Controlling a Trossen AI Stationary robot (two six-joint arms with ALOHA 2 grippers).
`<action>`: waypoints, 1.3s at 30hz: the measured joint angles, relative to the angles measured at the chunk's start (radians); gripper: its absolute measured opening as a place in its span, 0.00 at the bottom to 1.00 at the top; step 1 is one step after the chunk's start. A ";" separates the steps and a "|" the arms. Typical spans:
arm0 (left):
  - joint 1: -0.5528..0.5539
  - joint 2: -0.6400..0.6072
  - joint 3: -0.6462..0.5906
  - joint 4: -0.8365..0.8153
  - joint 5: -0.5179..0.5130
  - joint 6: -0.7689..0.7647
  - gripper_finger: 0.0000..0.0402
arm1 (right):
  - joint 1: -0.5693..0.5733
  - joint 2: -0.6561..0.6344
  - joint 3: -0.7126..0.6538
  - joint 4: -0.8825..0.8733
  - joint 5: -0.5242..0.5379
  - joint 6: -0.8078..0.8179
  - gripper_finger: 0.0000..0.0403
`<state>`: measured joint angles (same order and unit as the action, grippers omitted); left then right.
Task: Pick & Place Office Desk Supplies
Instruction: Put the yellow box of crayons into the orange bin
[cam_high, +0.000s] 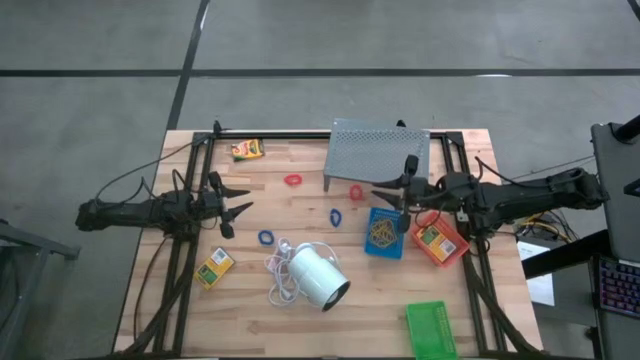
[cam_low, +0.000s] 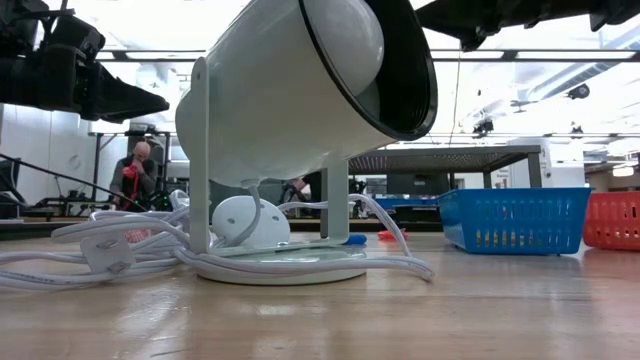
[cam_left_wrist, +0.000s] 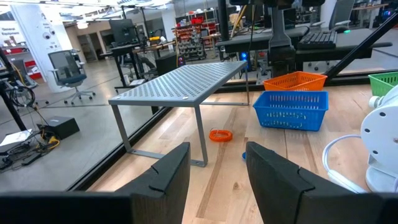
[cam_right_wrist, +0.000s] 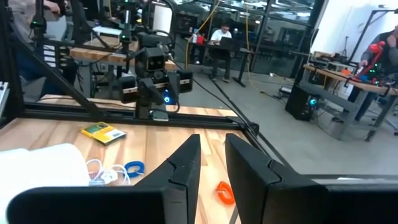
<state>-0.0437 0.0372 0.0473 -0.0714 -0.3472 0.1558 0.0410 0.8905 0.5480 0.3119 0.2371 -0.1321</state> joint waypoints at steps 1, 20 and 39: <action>0.000 0.000 0.000 0.000 0.000 0.000 0.40 | 0.000 0.000 0.000 0.000 -0.001 -0.001 0.18; 0.000 0.000 0.000 0.000 0.000 0.000 0.40 | 0.000 0.001 0.000 -0.001 -0.001 0.001 0.18; 0.001 0.000 0.000 0.000 0.003 -0.188 0.40 | 0.000 0.001 0.000 -0.001 -0.001 0.001 0.21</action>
<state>-0.0429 0.0368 0.0472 -0.0715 -0.3443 -0.0320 0.0410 0.8917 0.5480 0.3111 0.2363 -0.1314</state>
